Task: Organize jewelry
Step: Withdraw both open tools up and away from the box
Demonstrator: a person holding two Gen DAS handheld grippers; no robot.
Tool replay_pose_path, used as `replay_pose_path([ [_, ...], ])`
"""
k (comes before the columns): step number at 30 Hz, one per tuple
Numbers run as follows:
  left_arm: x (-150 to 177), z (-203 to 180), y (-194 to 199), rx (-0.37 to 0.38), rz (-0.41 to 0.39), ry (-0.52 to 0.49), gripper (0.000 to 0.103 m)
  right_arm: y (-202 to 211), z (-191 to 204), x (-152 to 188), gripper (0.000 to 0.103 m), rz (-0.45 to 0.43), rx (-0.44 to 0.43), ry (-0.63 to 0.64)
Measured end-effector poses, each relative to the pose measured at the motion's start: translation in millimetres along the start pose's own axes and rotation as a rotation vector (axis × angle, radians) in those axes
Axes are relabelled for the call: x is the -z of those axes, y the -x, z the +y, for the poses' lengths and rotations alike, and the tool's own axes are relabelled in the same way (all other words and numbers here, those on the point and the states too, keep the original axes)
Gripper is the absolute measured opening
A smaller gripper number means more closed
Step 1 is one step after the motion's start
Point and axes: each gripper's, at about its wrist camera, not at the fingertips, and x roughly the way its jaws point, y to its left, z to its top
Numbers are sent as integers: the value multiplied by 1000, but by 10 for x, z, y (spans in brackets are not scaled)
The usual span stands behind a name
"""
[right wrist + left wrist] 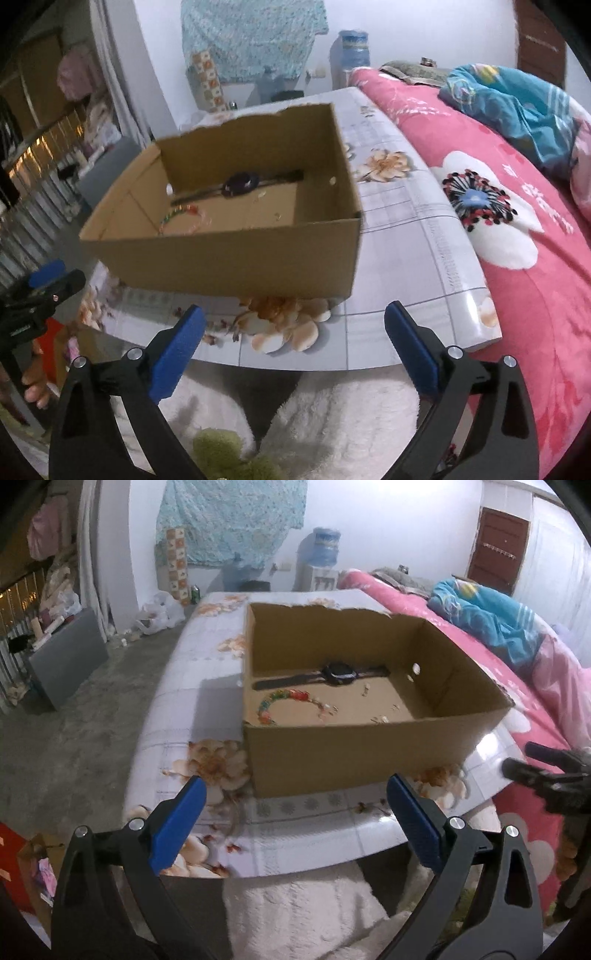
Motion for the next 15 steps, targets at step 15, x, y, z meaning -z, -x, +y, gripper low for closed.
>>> replay_pose_path([
  [15, -81, -249, -313, -122, 125, 33, 95, -294, 191, -178, 96, 94, -43, -22],
])
